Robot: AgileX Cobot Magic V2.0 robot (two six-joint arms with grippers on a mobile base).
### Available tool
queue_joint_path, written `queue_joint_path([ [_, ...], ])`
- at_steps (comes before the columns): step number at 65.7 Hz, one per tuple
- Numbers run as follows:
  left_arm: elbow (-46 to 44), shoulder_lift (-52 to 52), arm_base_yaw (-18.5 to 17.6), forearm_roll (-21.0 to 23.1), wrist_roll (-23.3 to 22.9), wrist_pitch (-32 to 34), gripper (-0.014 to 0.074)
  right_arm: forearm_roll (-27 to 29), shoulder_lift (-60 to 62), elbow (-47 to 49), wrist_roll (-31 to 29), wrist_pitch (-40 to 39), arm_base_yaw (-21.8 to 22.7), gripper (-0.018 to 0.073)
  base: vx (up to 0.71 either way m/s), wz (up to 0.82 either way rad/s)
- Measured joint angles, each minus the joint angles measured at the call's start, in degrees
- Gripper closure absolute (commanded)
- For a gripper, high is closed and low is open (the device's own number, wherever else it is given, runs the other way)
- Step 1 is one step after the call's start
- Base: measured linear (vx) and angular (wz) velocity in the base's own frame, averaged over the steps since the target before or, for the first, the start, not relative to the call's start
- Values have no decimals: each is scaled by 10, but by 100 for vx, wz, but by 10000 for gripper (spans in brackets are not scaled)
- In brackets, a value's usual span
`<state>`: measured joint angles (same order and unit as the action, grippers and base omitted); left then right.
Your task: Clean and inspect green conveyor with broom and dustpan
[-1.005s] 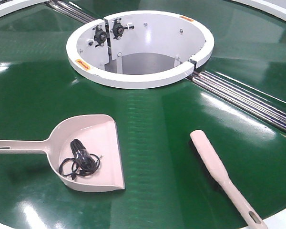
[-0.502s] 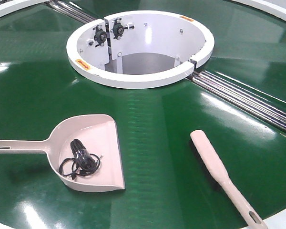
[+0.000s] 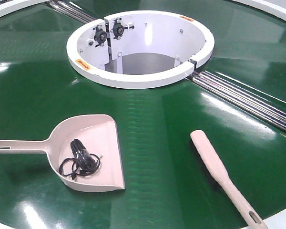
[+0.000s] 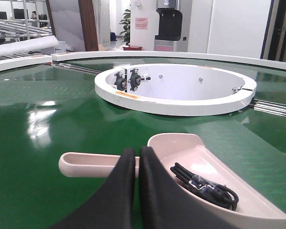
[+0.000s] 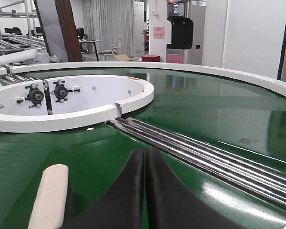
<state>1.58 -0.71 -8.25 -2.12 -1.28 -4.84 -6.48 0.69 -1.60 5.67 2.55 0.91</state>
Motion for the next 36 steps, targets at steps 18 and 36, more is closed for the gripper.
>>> queue_joint_path([
  [18,0,0,0,0,0,0,602,0,0,0,1,0,0,567,0,0],
  [36,0,0,0,0,0,0,602,0,0,0,1,0,0,567,0,0],
])
